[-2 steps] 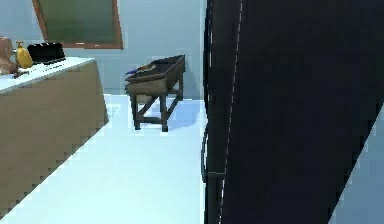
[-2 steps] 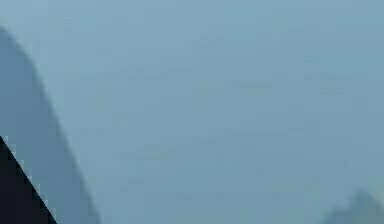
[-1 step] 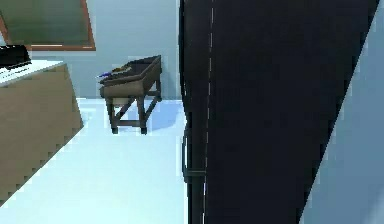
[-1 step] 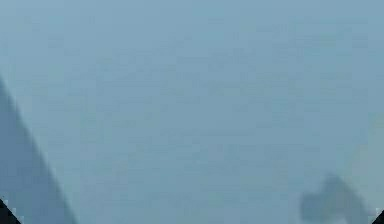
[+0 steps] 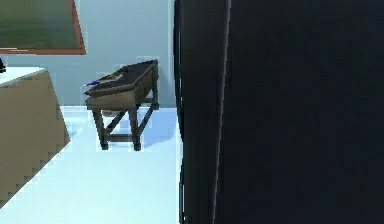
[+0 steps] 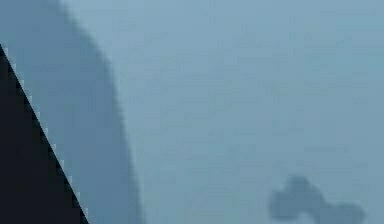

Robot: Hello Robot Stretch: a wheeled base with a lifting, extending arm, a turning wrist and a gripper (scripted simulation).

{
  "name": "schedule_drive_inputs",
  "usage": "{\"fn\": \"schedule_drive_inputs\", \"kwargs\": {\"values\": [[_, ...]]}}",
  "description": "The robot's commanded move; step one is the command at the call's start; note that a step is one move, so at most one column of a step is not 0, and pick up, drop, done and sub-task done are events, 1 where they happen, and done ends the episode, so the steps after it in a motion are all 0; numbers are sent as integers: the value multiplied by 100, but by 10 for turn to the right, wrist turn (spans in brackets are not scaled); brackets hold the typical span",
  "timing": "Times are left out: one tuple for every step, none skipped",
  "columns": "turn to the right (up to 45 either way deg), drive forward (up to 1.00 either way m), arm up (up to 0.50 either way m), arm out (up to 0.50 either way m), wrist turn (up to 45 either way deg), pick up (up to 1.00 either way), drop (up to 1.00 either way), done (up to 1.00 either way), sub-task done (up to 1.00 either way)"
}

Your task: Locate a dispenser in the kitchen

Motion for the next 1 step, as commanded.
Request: {"fn": "schedule_drive_inputs", "kwargs": {"values": [[-270,0,0,0,0,0,0,0,0]]}}
